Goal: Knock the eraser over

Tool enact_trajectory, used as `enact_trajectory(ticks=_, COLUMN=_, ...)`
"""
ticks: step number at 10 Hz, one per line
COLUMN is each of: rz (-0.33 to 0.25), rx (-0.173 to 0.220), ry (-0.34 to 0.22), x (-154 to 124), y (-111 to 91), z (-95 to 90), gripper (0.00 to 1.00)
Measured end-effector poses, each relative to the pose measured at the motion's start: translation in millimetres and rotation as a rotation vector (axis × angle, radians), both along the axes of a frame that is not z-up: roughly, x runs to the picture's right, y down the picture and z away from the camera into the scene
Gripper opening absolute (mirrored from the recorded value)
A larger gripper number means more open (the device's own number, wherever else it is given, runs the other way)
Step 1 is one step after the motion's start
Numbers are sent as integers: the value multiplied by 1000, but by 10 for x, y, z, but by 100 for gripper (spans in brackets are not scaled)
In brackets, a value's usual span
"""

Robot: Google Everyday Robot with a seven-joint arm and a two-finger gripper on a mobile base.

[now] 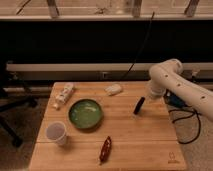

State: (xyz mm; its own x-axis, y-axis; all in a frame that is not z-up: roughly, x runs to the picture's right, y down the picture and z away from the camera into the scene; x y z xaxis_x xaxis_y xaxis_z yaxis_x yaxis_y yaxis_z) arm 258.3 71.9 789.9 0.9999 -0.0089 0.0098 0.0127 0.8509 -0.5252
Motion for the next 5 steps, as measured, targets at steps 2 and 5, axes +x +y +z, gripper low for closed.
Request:
enact_trajectory(ticks=2, rz=-6, rx=-31, ry=5, x=2, y=80, z=113, gripper=17)
enact_trajectory(ticks=5, rz=-1, rx=-74, ry=12, x=22, y=215, z=262, gripper=0)
